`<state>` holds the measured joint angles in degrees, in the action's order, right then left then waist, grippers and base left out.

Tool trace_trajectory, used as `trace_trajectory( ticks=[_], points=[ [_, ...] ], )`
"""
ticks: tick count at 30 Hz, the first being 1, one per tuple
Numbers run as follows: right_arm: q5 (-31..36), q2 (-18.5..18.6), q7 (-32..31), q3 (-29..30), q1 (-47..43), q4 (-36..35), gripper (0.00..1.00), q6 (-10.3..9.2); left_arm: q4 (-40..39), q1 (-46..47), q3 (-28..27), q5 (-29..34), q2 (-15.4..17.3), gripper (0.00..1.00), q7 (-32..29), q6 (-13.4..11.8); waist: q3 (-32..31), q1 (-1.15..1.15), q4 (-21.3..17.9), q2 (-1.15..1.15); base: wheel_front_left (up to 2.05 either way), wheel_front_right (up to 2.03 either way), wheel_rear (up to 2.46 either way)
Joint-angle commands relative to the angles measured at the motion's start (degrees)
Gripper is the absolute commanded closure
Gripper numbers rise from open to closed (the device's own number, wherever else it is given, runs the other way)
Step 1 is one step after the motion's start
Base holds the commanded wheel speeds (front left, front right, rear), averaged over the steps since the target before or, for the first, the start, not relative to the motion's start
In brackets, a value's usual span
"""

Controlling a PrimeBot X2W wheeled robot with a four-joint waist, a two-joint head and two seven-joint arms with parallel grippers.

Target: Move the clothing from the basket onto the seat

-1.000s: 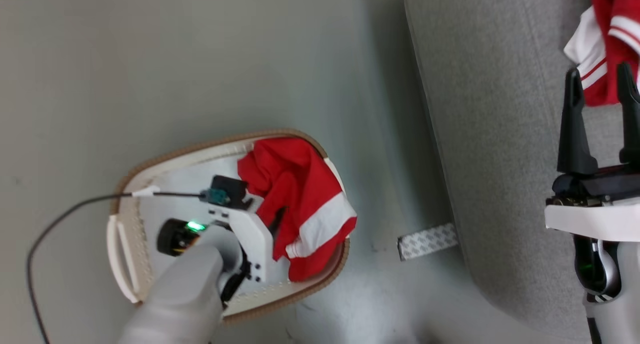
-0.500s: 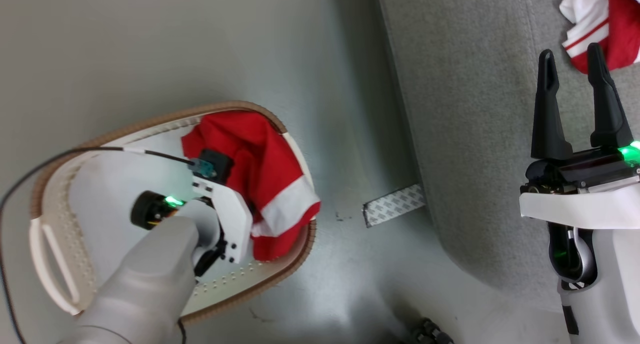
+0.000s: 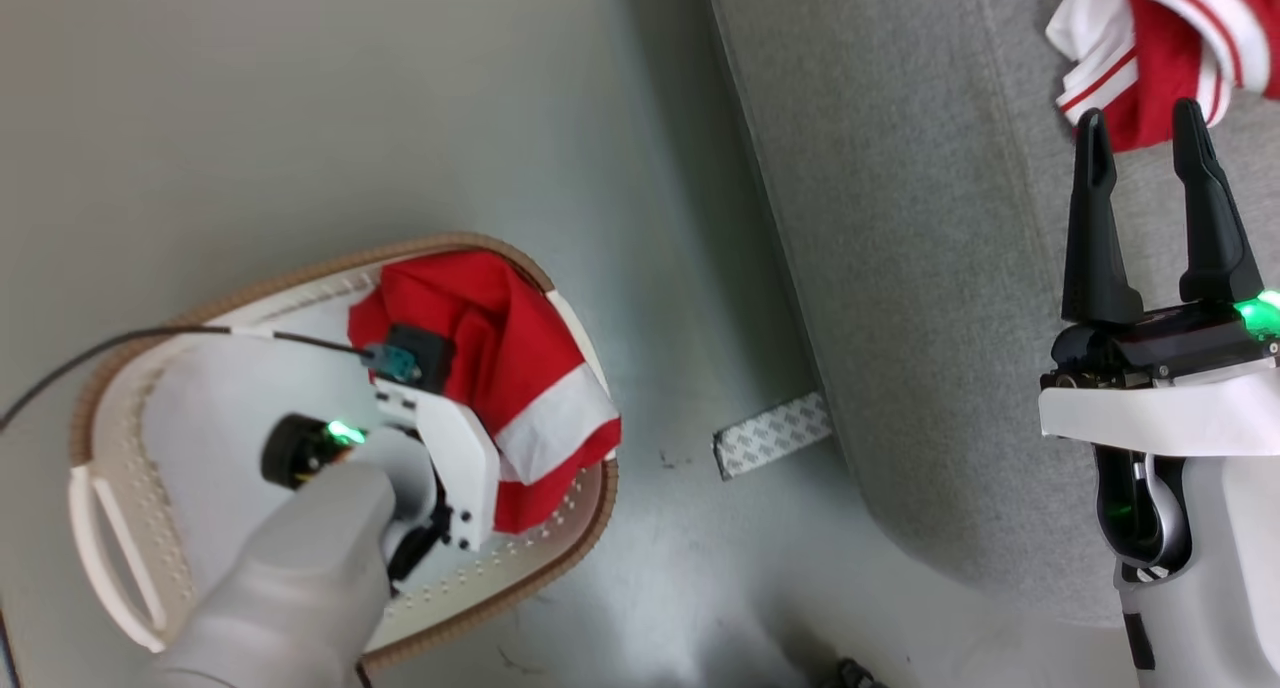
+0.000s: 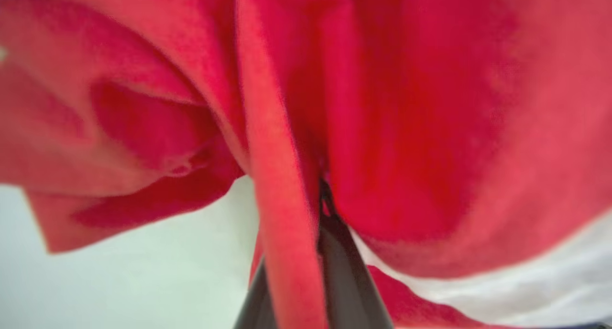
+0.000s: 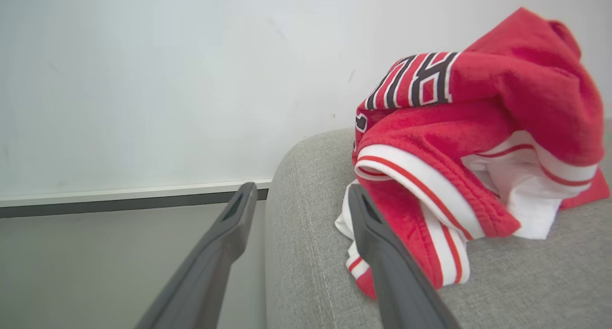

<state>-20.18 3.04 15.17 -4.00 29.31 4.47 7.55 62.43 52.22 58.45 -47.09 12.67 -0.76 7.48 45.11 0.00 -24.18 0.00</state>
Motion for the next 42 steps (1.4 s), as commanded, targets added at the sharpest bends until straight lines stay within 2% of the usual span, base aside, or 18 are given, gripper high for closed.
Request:
trace_trajectory(
  ticks=[1, 8, 16, 25, 30, 36, 42],
  points=[
    [0.58, -0.16, -0.05, 0.37, -0.47, 0.37, 0.0, -0.13, -0.08, -1.26, 0.6, -0.73, -0.38, 1.0, 1.22, -0.05, -3.15, 0.0, 1.17, 0.0, 0.0, 0.0, 0.0],
    [1.81, 1.04, -0.04, 0.55, -2.5, 1.3, 0.0, -0.13, -0.91, -4.68, 2.55, -4.49, -2.22, 1.0, 5.76, -0.04, -11.73, 0.0, 3.76, 0.0, 0.0, 0.0, 0.0],
    [2.16, 3.64, -0.05, -0.13, -6.97, 3.46, 0.0, -0.13, -3.03, -9.73, 5.08, -8.93, -3.89, 1.0, 12.8, -0.04, -24.6, 0.0, 7.83, 0.0, 0.0, 0.0, 0.0],
    [1.0, 6.03, -0.05, -1.55, -12.97, 5.47, 0.0, -0.13, -8.84, -12.59, 6.67, -9.95, -2.85, 1.0, 15.94, -0.05, -36.87, 0.0, 13.1, 0.0, 0.0, 0.0, 0.0],
    [0.86, 6.28, -0.05, -1.66, -15.76, 5.95, 0.0, -0.13, -15.16, -12.74, 1.09, -6.06, -1.54, 1.0, 15.94, -0.26, -41.07, 0.0, 15.72, 0.0, 0.0, 0.0, 0.0],
    [0.91, 6.26, -0.05, -2.29, -18.63, 6.35, 0.0, -0.13, -25.04, -14.31, -7.66, 0.37, -0.89, 1.0, 15.95, -2.59, -44.25, 0.0, 18.52, 0.0, 0.0, 0.0, 0.0],
    [0.7, 6.19, -0.05, -3.39, -20.49, 6.99, 0.0, -0.13, -33.74, -13.55, -12.09, 5.95, 0.0, 1.0, 15.95, -3.98, -45.78, 0.0, 20.93, 0.0, 0.0, 0.0, 0.0]
  ],
)
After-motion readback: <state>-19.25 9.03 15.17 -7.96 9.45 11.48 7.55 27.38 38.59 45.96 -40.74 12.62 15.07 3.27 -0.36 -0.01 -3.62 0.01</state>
